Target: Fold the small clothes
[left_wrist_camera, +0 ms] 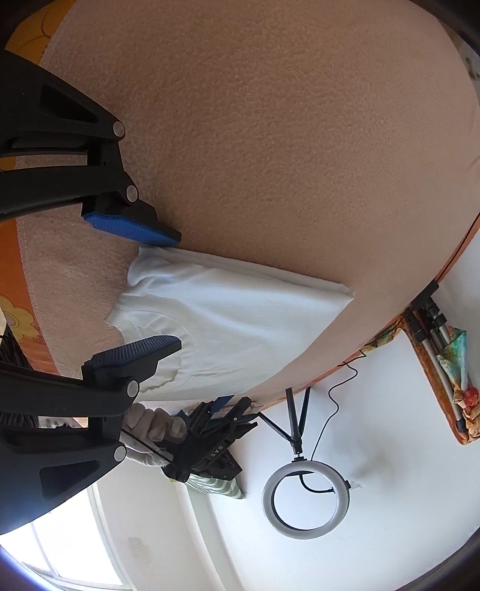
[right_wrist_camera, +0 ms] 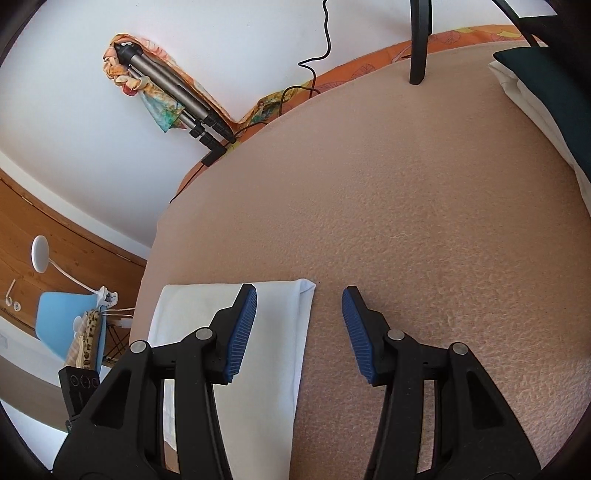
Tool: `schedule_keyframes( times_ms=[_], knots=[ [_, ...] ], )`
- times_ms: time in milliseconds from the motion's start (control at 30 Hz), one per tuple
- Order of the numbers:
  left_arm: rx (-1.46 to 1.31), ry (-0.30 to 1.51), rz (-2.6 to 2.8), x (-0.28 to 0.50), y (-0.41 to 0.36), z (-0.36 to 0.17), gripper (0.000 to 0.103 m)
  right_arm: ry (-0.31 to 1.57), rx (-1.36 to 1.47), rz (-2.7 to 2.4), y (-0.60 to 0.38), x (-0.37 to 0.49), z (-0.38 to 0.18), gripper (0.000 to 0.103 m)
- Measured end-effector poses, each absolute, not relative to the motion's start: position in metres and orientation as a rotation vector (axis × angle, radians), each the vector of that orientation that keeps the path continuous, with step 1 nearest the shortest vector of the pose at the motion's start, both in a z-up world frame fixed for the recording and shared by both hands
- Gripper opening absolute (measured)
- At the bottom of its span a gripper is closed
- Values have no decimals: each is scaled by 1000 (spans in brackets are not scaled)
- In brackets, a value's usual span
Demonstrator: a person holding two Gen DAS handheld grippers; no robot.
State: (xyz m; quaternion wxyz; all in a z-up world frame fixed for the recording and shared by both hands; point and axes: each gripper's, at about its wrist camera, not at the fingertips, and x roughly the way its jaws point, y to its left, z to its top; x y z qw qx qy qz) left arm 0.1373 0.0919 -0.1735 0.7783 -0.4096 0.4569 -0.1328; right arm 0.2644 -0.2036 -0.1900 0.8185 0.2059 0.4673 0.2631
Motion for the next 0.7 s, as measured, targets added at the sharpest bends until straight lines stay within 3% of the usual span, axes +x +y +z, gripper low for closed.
schedule_keyframes(
  times_ms=[200, 367, 467, 600, 700],
  knots=[
    [-888, 970, -300, 137, 91, -175, 49, 977, 402, 597, -183, 260, -190, 50],
    [-881, 971, -316, 139, 91, -176, 46, 993, 388, 619, -174, 259, -193, 35],
    [-862, 976, -305, 142, 89, -176, 36, 996, 386, 615, -173, 259, -193, 34],
    [-822, 980, -286, 143, 83, -175, 14, 1002, 363, 599, -168, 258, -191, 29],
    [-731, 968, -283, 145, 75, -167, 14, 1009, 320, 603, -160, 257, -188, 18]
  ],
)
